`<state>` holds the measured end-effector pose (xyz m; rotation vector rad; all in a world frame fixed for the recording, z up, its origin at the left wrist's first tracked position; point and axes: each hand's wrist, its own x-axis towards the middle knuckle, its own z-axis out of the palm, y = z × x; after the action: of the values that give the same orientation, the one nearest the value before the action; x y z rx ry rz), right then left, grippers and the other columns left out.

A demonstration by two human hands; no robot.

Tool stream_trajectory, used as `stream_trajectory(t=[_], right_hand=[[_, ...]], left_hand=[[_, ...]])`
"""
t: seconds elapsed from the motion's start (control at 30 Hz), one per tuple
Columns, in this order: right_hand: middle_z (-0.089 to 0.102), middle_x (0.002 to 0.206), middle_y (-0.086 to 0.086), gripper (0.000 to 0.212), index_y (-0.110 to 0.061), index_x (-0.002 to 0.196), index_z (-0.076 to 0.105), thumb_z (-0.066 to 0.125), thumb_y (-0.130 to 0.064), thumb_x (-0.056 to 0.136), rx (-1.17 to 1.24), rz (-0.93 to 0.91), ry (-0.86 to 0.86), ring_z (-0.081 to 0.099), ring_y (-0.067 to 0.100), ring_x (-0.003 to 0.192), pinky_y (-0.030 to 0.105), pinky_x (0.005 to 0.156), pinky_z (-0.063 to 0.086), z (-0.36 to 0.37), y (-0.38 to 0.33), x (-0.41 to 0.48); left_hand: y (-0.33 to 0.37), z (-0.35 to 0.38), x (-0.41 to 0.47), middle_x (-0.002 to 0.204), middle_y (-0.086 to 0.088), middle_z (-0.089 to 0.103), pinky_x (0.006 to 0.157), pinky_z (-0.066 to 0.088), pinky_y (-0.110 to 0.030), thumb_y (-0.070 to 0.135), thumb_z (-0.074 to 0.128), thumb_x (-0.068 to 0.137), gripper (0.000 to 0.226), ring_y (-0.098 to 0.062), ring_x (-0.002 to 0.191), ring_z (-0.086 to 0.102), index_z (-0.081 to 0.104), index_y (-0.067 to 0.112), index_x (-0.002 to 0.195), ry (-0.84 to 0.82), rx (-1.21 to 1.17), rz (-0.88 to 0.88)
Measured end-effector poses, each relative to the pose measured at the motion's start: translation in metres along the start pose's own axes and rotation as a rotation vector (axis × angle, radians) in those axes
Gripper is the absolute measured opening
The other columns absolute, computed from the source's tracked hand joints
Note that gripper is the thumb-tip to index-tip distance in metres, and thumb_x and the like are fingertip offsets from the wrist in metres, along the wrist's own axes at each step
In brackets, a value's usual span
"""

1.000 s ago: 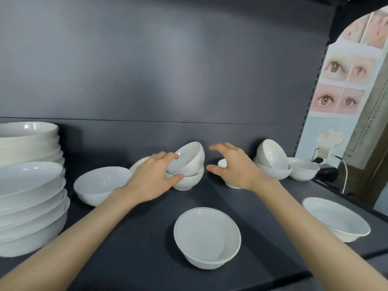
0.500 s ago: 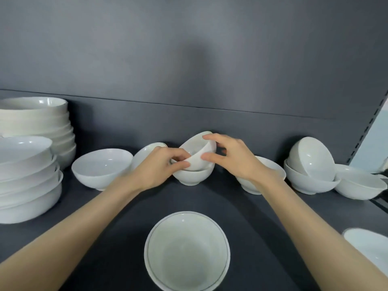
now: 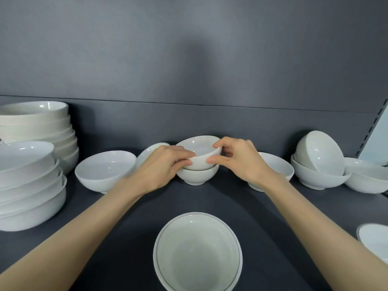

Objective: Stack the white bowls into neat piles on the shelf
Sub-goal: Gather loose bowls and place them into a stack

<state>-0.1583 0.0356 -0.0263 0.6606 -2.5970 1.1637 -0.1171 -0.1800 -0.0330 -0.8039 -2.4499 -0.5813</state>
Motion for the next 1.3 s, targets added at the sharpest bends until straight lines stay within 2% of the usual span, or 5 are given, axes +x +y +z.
stream_trajectory(t=[0.23, 0.4, 0.67, 1.1, 1.3], right_hand=[[0.069, 0.097, 0.004, 0.037, -0.02, 0.102, 0.068, 0.079, -0.04, 0.073, 0.016, 0.044, -0.007, 0.057, 0.024, 0.109, 0.04, 0.093, 0.049, 0.007, 0.006, -0.005], [0.069, 0.096, 0.004, 0.029, -0.027, 0.093, 0.065, 0.079, -0.041, 0.072, 0.019, 0.059, -0.017, 0.057, 0.023, 0.109, 0.039, 0.092, 0.05, 0.006, 0.005, -0.006], [0.068, 0.092, 0.003, 0.035, -0.02, 0.099, 0.068, 0.078, -0.042, 0.073, -0.039, 0.044, -0.04, 0.06, 0.021, 0.099, 0.039, 0.088, 0.051, 0.004, 0.001, -0.007], [0.064, 0.112, 0.002, 0.062, -0.024, 0.127, 0.049, 0.078, -0.039, 0.075, -0.001, 0.069, -0.065, 0.061, 0.018, 0.102, 0.029, 0.088, 0.048, 0.002, -0.009, -0.011], [0.059, 0.121, -0.003, 0.072, -0.022, 0.134, 0.039, 0.078, -0.04, 0.075, 0.001, 0.068, -0.101, 0.056, 0.016, 0.107, 0.025, 0.084, 0.044, 0.011, -0.009, -0.014]], left_hand=[[-0.004, -0.001, -0.001, 0.075, -0.003, 0.059, 0.071, 0.042, -0.038, 0.03, 0.036, 0.095, 0.037, -0.02, 0.071, 0.05, 0.068, 0.012, 0.097, -0.077, 0.086, 0.042], [-0.004, 0.0, -0.002, 0.083, -0.002, 0.065, 0.075, 0.039, -0.027, 0.026, 0.043, 0.094, 0.031, -0.014, 0.077, 0.05, 0.07, 0.013, 0.103, -0.043, 0.066, 0.053], [0.003, 0.003, -0.006, 0.112, -0.001, 0.067, 0.078, 0.031, -0.005, 0.023, 0.058, 0.094, 0.027, -0.011, 0.096, 0.053, 0.067, 0.012, 0.116, 0.0, -0.004, -0.115], [0.009, -0.003, -0.019, 0.125, 0.002, 0.052, 0.099, 0.04, -0.033, 0.031, 0.071, 0.083, 0.049, -0.019, 0.118, 0.047, 0.055, 0.017, 0.128, 0.174, 0.081, -0.308], [0.003, -0.006, -0.028, 0.131, -0.002, 0.051, 0.099, 0.038, -0.031, 0.036, 0.072, 0.08, 0.063, -0.024, 0.121, 0.044, 0.048, 0.015, 0.134, 0.096, 0.138, -0.483]])
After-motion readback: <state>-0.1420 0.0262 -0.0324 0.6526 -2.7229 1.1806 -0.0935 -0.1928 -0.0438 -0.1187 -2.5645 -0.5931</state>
